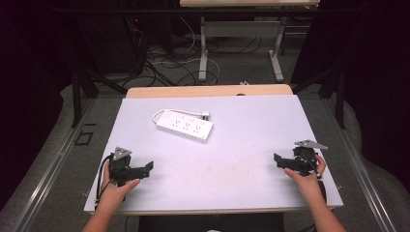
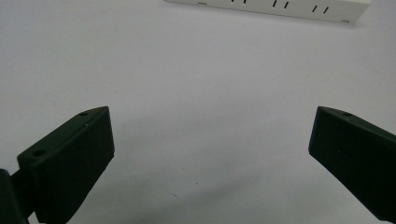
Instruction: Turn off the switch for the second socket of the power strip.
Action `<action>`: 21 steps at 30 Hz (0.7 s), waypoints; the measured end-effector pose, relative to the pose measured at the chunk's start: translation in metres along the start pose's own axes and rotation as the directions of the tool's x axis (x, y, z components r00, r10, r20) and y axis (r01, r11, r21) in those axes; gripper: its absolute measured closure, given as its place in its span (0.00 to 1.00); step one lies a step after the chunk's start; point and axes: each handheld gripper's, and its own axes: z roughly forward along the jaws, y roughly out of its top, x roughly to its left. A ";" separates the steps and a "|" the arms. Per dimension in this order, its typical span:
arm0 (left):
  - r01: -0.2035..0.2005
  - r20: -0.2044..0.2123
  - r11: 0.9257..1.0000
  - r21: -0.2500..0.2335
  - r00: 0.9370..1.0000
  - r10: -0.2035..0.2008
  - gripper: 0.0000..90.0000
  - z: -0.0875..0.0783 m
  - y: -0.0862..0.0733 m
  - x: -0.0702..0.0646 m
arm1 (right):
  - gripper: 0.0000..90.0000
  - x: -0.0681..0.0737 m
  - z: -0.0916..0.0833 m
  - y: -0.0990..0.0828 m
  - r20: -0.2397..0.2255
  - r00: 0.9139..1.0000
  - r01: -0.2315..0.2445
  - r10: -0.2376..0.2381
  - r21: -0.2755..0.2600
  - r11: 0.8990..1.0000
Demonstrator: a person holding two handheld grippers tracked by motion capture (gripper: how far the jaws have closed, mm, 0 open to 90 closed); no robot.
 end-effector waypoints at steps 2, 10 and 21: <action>-0.003 -0.003 1.000 -0.001 1.000 0.003 0.00 -0.001 0.000 0.000 | 0.00 0.003 -0.005 0.000 -0.002 1.000 -0.002 0.002 -0.008 1.000; -0.019 0.004 1.000 -0.014 1.000 0.019 0.00 -0.003 0.001 -0.002 | 0.00 0.019 -0.015 0.003 -0.024 1.000 0.018 -0.019 -0.027 0.999; -0.038 0.008 0.999 -0.029 0.999 0.038 0.02 -0.006 0.002 -0.010 | 0.00 0.035 -0.015 0.003 -0.051 0.996 0.071 -0.072 -0.015 0.997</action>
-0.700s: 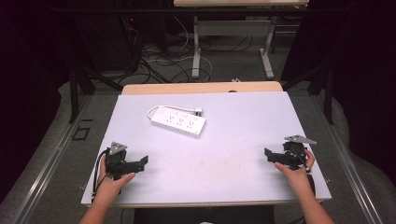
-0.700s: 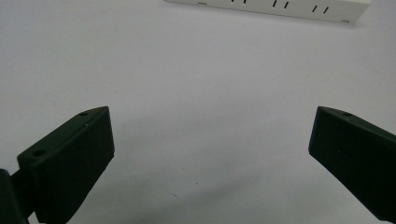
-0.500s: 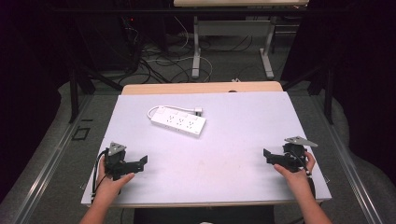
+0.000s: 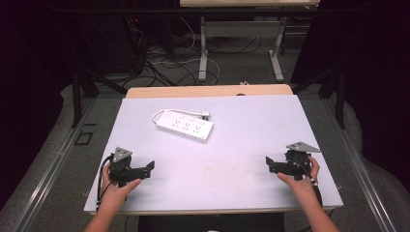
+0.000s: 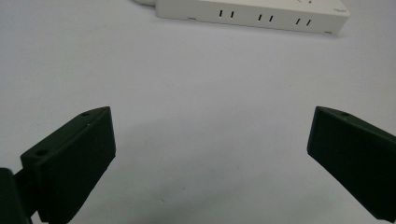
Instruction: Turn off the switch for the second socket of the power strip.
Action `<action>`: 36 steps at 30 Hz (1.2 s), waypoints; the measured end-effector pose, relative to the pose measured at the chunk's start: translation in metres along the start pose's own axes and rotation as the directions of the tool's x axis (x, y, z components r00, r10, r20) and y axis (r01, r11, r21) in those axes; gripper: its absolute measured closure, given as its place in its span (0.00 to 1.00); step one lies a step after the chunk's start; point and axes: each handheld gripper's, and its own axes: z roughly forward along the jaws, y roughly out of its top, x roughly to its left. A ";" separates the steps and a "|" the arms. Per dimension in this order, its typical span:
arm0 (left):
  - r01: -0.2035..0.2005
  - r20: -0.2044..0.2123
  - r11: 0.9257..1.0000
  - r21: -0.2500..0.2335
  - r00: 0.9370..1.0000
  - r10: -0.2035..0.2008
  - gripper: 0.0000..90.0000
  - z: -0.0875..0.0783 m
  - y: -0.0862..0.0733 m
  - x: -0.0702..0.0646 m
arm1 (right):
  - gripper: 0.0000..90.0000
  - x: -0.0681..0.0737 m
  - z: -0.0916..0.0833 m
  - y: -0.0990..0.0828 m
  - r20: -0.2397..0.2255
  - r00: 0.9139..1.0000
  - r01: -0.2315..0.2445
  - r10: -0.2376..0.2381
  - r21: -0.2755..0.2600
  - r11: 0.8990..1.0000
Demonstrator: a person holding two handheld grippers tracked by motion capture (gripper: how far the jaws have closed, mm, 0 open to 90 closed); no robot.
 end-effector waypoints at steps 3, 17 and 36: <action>0.003 0.004 1.000 -0.006 1.000 -0.003 0.03 0.001 0.000 -0.003 | 0.00 0.002 0.001 -0.001 -0.007 1.000 0.007 -0.007 0.005 1.000; -0.006 0.027 1.000 0.001 1.000 0.006 0.19 -0.001 0.010 -0.018 | 0.00 0.009 0.000 -0.001 -0.012 1.000 0.018 -0.018 0.004 1.000; -0.024 0.049 1.000 -0.009 0.998 0.024 0.39 0.002 0.049 -0.027 | 0.00 0.010 -0.001 -0.001 -0.009 1.000 0.011 -0.011 0.003 1.000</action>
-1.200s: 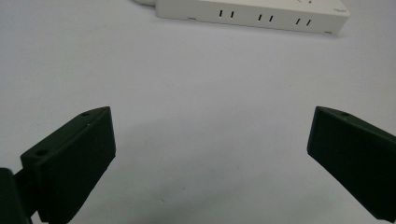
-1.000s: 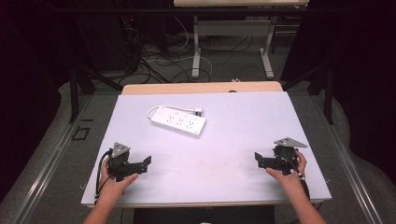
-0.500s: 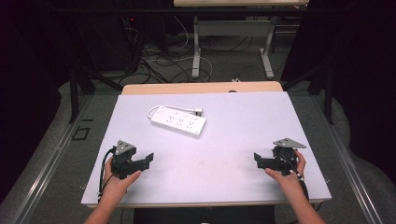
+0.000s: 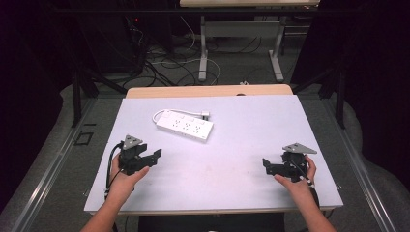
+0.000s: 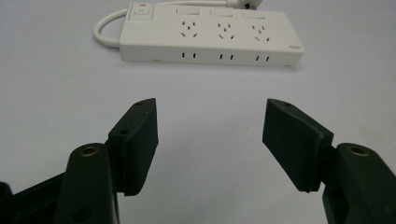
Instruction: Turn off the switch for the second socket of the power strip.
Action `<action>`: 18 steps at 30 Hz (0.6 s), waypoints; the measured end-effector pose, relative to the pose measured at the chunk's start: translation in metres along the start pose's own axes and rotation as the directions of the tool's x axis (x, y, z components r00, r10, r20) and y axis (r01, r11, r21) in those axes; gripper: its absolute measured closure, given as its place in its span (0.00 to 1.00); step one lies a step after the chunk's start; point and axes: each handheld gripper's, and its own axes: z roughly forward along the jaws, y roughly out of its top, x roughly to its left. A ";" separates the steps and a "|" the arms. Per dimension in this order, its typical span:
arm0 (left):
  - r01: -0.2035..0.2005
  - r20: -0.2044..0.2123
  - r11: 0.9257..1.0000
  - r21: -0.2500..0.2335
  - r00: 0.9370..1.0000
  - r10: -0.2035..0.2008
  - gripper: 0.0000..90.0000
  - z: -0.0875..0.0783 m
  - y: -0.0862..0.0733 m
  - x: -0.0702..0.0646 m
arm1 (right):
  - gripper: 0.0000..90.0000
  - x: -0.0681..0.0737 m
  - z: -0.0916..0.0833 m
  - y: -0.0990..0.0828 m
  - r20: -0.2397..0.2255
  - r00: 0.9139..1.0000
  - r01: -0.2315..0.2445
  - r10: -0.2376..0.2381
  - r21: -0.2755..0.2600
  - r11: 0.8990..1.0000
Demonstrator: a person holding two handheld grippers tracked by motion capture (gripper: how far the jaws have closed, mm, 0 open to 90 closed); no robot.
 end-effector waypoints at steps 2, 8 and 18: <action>0.002 0.005 1.000 0.000 1.000 -0.002 0.39 0.000 0.005 0.000 | 0.00 0.000 0.001 0.000 0.001 1.000 0.001 -0.001 -0.006 1.000; 0.006 0.011 1.000 0.001 1.000 -0.006 0.39 0.002 0.022 -0.002 | 0.00 0.000 0.000 0.000 -0.004 1.000 0.002 -0.002 0.004 1.000; 0.026 0.012 1.000 -0.012 1.000 -0.026 0.44 0.007 0.051 -0.004 | 0.00 0.000 0.000 0.000 -0.009 1.000 0.001 0.000 0.003 1.000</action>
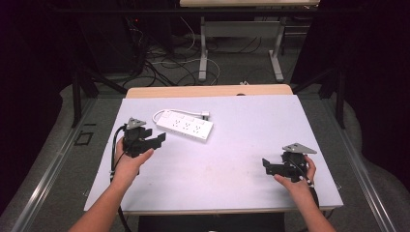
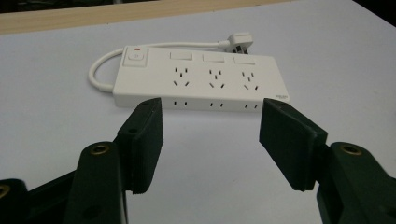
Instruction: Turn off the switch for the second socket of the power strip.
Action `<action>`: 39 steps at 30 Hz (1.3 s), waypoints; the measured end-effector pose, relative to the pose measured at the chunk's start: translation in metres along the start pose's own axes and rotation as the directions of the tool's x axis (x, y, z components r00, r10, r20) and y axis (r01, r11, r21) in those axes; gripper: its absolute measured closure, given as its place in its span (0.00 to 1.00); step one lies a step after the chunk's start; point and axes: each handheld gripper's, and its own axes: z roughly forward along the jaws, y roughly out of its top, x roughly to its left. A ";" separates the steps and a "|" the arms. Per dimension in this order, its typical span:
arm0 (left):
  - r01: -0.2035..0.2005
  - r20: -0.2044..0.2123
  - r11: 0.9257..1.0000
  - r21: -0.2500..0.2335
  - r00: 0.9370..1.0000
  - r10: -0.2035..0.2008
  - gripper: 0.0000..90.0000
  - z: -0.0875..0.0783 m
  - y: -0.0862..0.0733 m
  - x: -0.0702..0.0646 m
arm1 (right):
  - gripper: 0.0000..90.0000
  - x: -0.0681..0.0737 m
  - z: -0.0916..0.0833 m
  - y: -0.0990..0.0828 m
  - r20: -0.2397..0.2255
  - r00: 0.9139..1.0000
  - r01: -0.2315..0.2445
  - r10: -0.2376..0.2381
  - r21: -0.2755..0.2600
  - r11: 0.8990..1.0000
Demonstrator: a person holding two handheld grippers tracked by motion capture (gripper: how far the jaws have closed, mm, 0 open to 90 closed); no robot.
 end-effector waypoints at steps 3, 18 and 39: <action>-0.001 0.003 1.000 0.001 1.000 0.001 0.46 0.002 0.007 -0.001 | 0.00 0.000 0.000 0.000 0.000 1.000 0.005 -0.005 -0.001 1.000; 0.016 0.031 0.999 0.028 0.999 -0.016 0.53 0.017 0.037 -0.010 | 0.00 0.000 0.000 0.000 -0.001 1.000 0.000 0.000 0.001 1.000; -0.012 0.042 0.999 0.047 0.999 0.010 0.54 0.052 0.068 -0.022 | 0.00 -0.002 0.001 -0.001 -0.002 1.000 -0.004 0.004 0.001 1.000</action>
